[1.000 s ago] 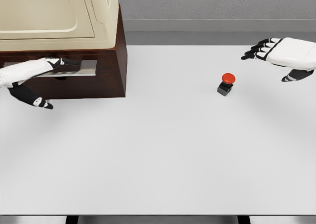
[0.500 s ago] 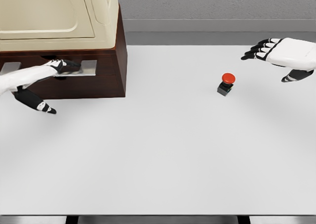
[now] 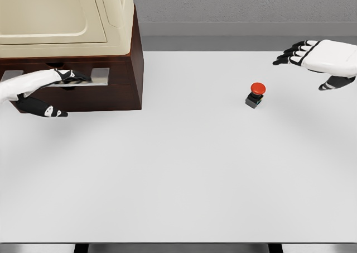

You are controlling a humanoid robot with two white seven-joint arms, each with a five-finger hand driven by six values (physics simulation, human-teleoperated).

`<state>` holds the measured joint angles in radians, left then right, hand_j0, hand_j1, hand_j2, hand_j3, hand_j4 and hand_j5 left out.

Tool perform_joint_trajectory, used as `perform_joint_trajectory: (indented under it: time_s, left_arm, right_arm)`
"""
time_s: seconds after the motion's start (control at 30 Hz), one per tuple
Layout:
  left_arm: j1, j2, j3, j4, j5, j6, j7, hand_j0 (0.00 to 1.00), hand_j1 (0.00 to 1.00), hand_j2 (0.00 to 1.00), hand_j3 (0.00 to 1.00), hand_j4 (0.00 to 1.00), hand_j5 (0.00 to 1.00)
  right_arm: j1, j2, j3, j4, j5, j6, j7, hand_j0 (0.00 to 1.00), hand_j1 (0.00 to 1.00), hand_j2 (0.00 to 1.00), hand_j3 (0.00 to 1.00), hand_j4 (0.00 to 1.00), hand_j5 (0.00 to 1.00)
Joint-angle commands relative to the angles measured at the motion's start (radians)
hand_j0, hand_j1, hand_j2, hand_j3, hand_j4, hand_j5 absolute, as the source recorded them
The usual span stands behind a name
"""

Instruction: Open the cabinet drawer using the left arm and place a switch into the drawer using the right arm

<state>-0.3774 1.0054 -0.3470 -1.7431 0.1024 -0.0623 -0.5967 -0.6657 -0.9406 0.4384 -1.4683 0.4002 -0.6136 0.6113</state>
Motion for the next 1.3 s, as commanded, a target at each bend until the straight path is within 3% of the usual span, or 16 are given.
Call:
perform_joint_trajectory:
  time_s: [0.0,0.27,0.37,0.93,1.03,1.13,1.27]
  left_arm:
    - [0.0,0.007,-0.004,0.019,-0.136,-0.002,-0.014,0.78,0.78,0.78,0.78,0.78,0.78]
    - [0.009,0.028,-0.004,0.002,-0.121,-0.067,-0.014,0.78,0.78,0.78,0.78,0.78,0.78]
    - [0.011,0.065,-0.004,0.001,-0.073,-0.12,-0.014,0.78,0.78,0.78,0.78,0.78,0.78]
    - [0.046,0.154,-0.004,-0.019,0.028,-0.277,-0.014,0.79,0.79,0.79,0.79,0.79,0.79]
    - [0.051,0.156,-0.004,-0.019,0.045,-0.3,-0.014,0.79,0.79,0.79,0.79,0.79,0.79]
    - [0.055,0.183,-0.004,-0.019,0.076,-0.338,-0.014,0.79,0.79,0.79,0.79,0.79,0.79]
    - [0.063,0.19,-0.006,-0.019,0.082,-0.358,-0.014,0.79,0.79,0.79,0.79,0.79,0.79]
  right_arm:
    - [0.0,-0.001,0.0,0.0,-0.004,0.003,0.0,1.0,1.0,1.0,1.0,1.0,1.0]
    - [-0.006,0.0,0.0,0.0,-0.004,0.003,0.0,1.0,1.0,1.0,1.0,1.0,1.0]
    - [-0.008,0.0,0.0,0.0,-0.004,0.003,0.0,1.0,1.0,1.0,1.0,1.0,1.0]
    - [-0.011,0.008,0.008,0.0,0.0,0.003,0.0,1.0,1.0,1.0,1.0,1.0,1.0]
    - [-0.044,0.023,0.1,0.0,0.009,0.003,0.0,1.0,1.0,1.0,1.0,1.0,1.0]
    - [-0.06,0.062,0.131,0.017,0.069,0.003,0.0,1.0,1.0,1.0,1.0,1.0,1.0]
    - [-0.156,0.129,0.246,0.157,0.094,0.003,0.0,1.0,1.0,1.0,1.0,1.0,1.0]
